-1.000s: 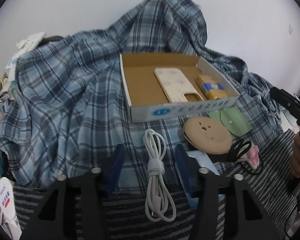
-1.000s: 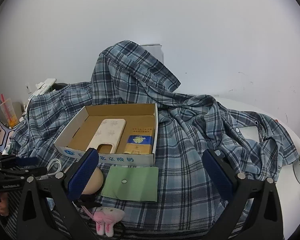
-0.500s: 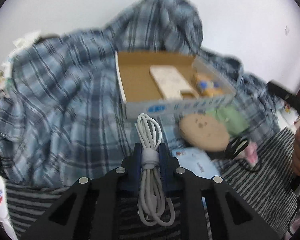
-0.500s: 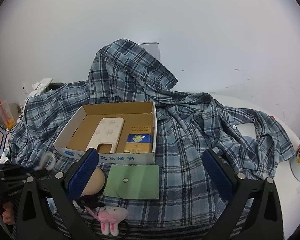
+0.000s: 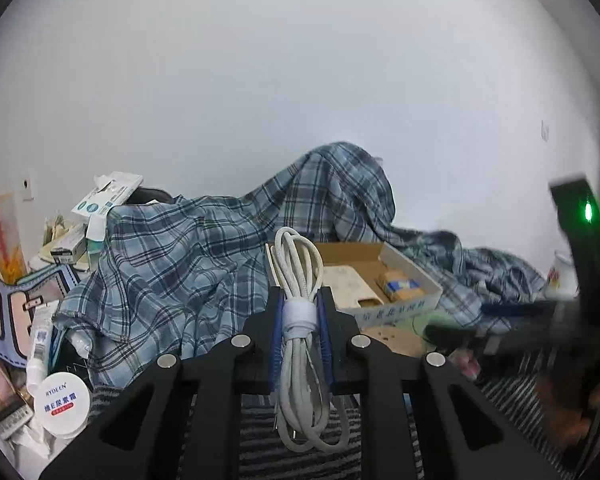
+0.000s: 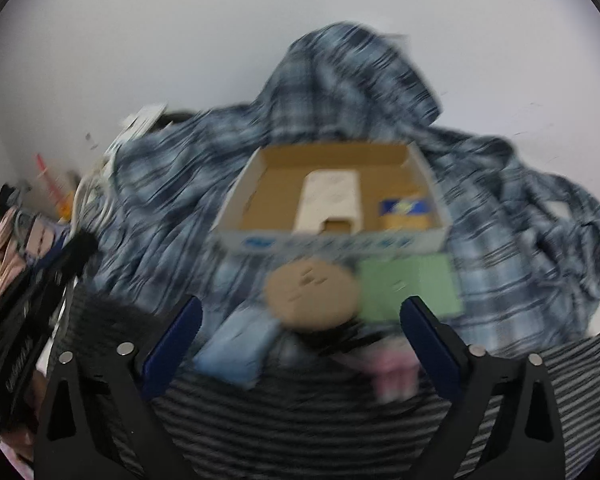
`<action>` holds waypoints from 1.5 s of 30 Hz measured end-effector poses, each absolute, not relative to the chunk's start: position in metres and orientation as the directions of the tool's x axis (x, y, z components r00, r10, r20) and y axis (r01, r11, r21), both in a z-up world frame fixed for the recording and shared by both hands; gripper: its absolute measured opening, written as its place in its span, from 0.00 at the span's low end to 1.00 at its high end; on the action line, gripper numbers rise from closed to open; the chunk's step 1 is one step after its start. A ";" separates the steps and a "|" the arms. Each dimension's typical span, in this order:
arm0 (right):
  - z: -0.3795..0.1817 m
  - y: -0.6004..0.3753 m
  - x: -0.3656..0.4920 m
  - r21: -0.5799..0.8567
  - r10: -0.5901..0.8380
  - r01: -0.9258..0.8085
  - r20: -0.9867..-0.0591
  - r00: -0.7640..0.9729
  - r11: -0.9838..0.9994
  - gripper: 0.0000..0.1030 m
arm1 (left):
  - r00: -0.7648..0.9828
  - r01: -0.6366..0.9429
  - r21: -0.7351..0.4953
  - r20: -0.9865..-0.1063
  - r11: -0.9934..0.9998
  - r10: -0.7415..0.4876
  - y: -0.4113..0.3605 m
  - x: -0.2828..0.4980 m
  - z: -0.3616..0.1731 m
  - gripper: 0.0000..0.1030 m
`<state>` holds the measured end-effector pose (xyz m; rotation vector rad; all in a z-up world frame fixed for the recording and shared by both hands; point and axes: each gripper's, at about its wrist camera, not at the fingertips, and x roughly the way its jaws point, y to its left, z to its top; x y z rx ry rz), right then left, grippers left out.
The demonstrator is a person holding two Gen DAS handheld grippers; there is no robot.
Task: Organize soft objects
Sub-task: 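Lower the right tool and grasp the light-blue pouch, then carry the pouch with the right tool while the left tool carries the cable over the box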
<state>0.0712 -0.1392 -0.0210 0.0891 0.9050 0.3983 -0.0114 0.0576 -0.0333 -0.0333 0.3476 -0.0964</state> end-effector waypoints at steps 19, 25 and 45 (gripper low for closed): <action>-0.076 -0.083 0.078 0.260 0.364 -0.310 -0.865 0.346 0.914 0.47 | 0.943 0.063 -0.078 -0.322 0.995 -0.085 0.062 -0.016 -0.038 0.17; -0.074 -0.086 0.077 0.259 0.377 -0.336 -0.855 0.357 0.906 0.38 | 0.939 0.065 -0.074 -0.333 0.995 -0.086 0.059 -0.015 -0.040 0.17; 0.040 -0.171 0.064 0.214 0.418 -0.378 -0.660 0.624 0.901 0.37 | 0.963 0.070 -0.041 -0.258 0.997 -0.078 0.046 -0.031 0.014 0.17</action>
